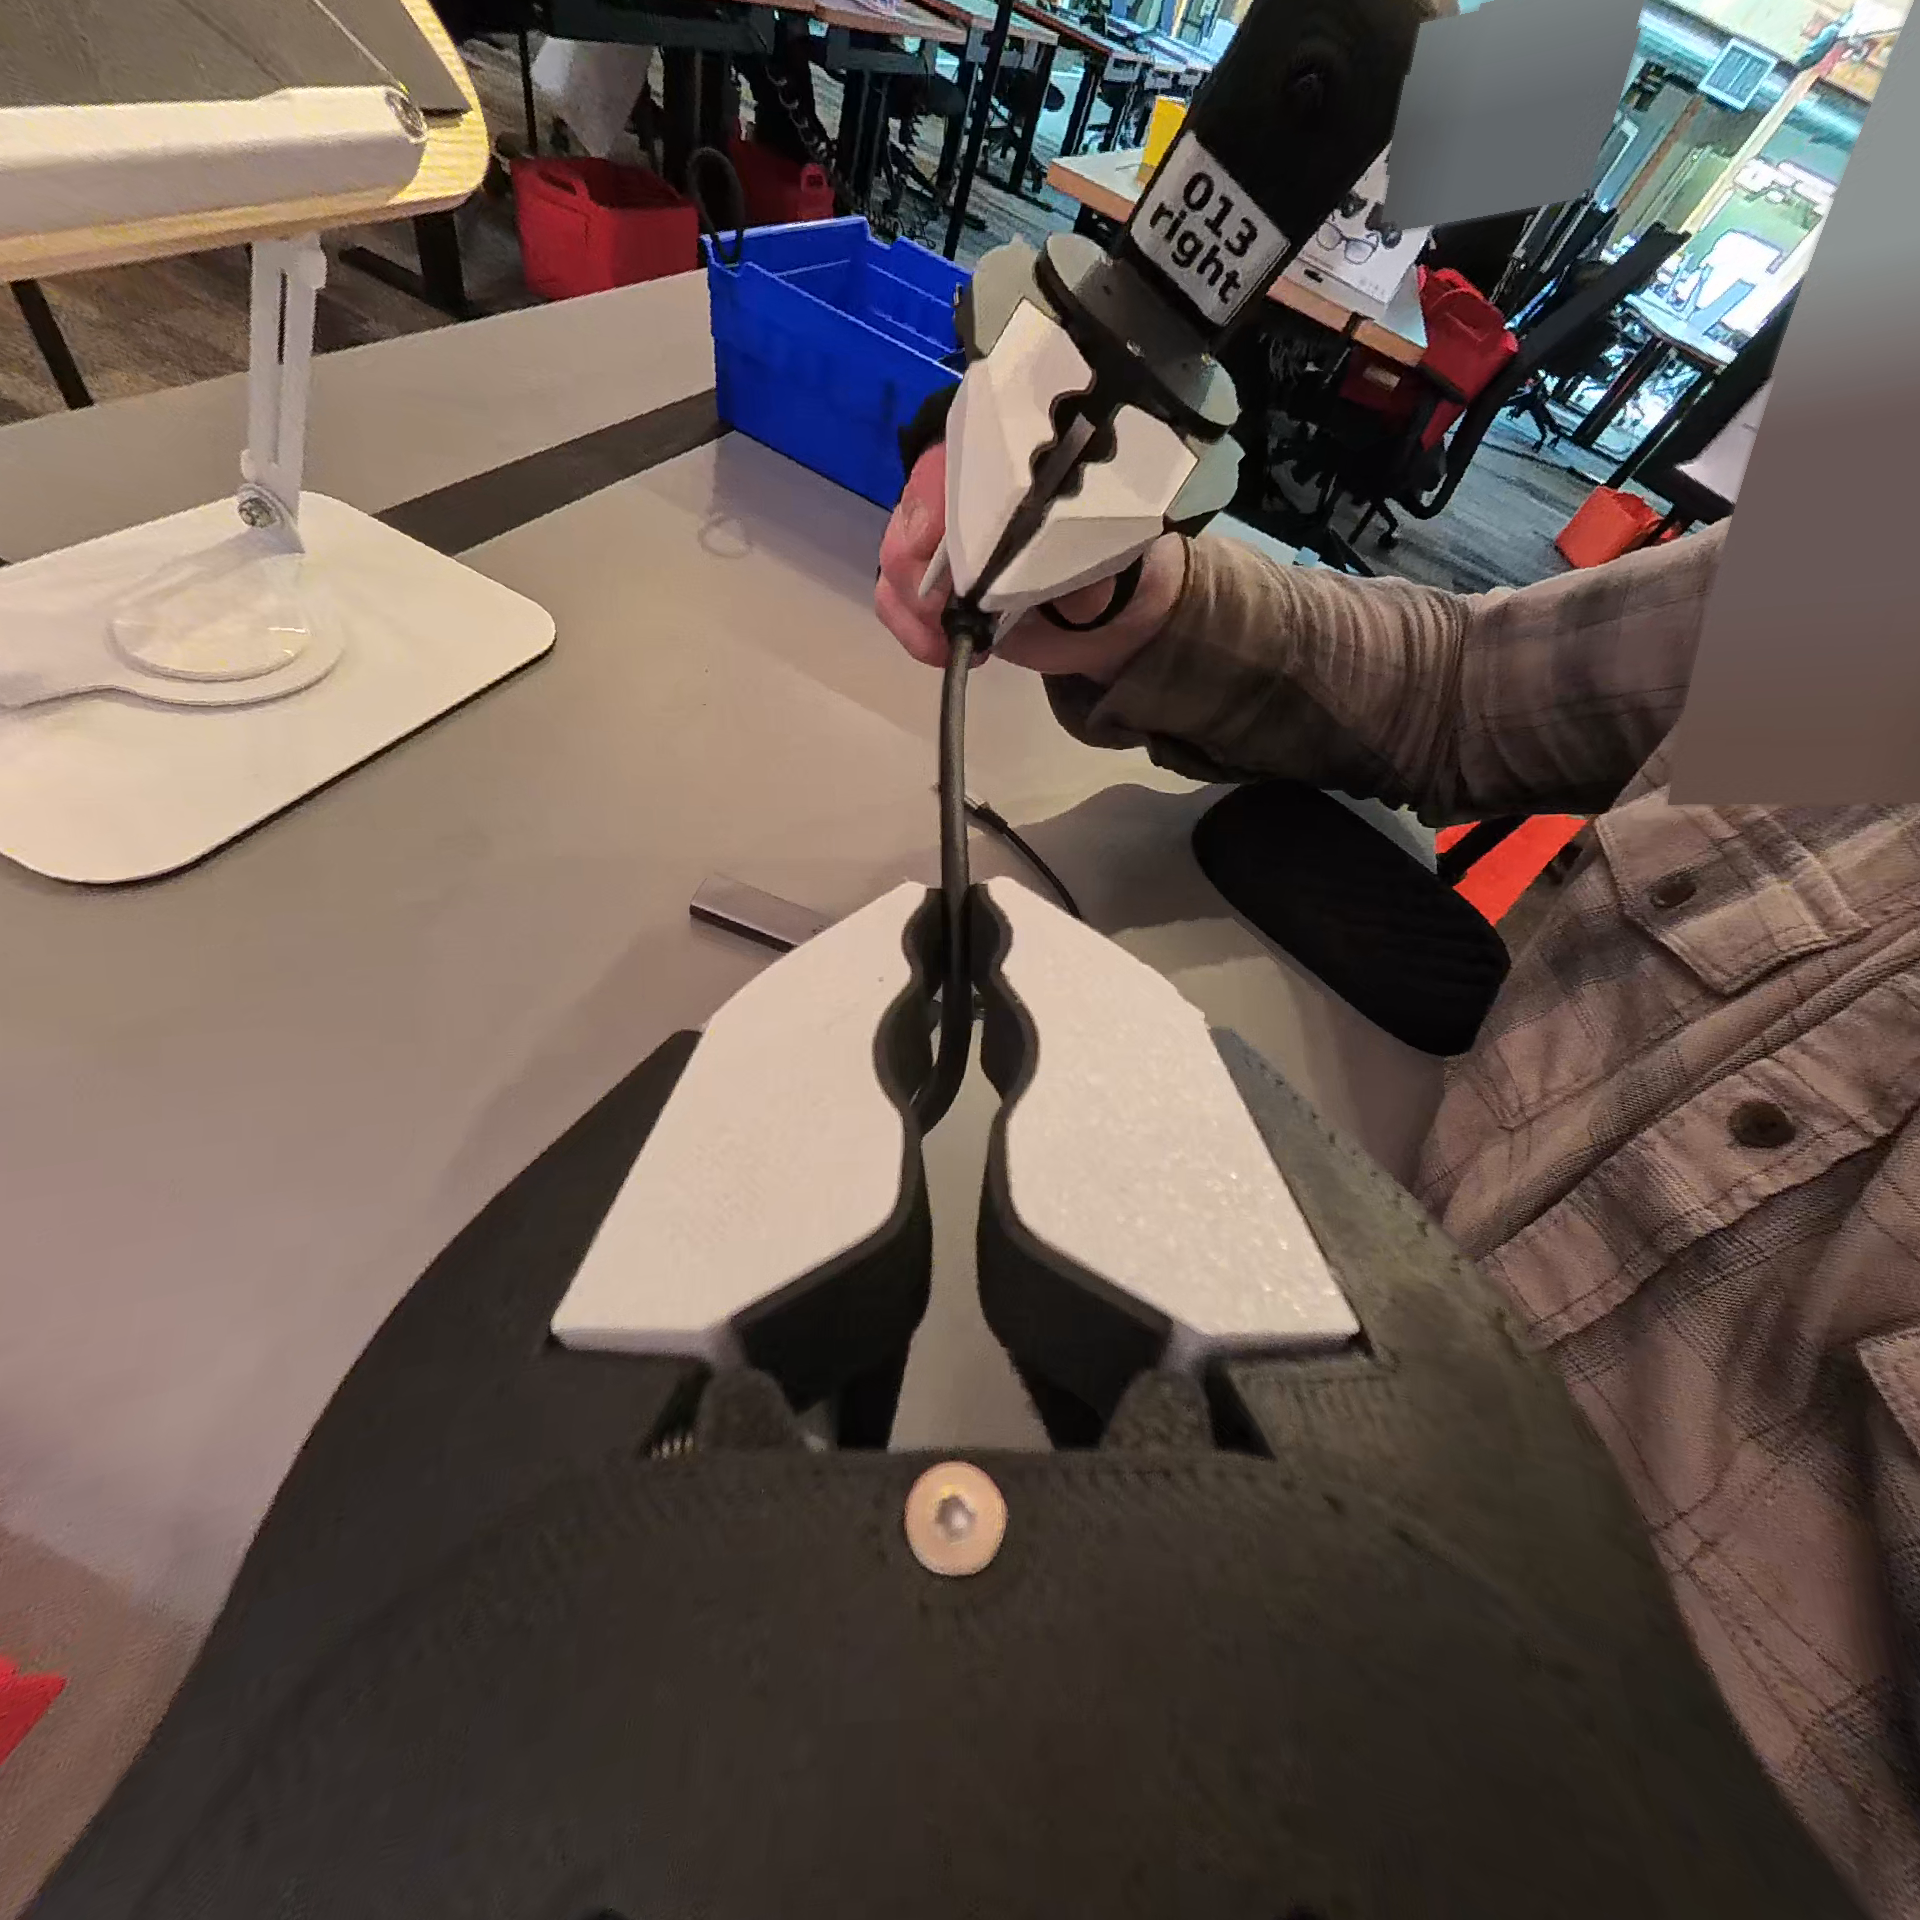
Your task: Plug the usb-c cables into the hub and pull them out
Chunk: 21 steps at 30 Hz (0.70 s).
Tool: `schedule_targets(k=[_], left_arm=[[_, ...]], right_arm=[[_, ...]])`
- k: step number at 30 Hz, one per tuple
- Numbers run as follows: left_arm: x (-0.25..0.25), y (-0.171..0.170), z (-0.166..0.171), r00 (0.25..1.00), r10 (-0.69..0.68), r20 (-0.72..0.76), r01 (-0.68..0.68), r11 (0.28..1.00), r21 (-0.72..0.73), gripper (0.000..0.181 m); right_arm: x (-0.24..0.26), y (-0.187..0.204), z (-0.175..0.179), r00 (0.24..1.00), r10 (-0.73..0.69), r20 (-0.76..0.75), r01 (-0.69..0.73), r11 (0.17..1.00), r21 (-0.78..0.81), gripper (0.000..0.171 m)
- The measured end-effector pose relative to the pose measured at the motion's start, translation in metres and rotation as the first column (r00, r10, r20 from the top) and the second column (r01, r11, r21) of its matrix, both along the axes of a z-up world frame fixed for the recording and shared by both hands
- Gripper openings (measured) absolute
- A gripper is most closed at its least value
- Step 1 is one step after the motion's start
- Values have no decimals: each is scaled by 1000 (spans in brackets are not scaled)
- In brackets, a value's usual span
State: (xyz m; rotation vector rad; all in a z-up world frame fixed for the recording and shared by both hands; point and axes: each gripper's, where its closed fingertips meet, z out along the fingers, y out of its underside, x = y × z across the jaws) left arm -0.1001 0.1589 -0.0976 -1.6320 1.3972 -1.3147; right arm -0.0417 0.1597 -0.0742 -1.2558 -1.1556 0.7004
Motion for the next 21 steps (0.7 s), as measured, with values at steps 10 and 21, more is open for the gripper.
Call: schedule_targets(k=[10, 21], left_arm=[[-1, -3, -1, 1000, -9, 13, 9, 1000, 17, 4], [0, -6, 1, 1000, -22, 12, 22, 1000, 19, 4]], right_arm=[[9, 1, 0, 998, 29, -64, -35, 995, -93, 23], [6, -11, -6, 998, 56, 11, -55, 997, -48, 10]])
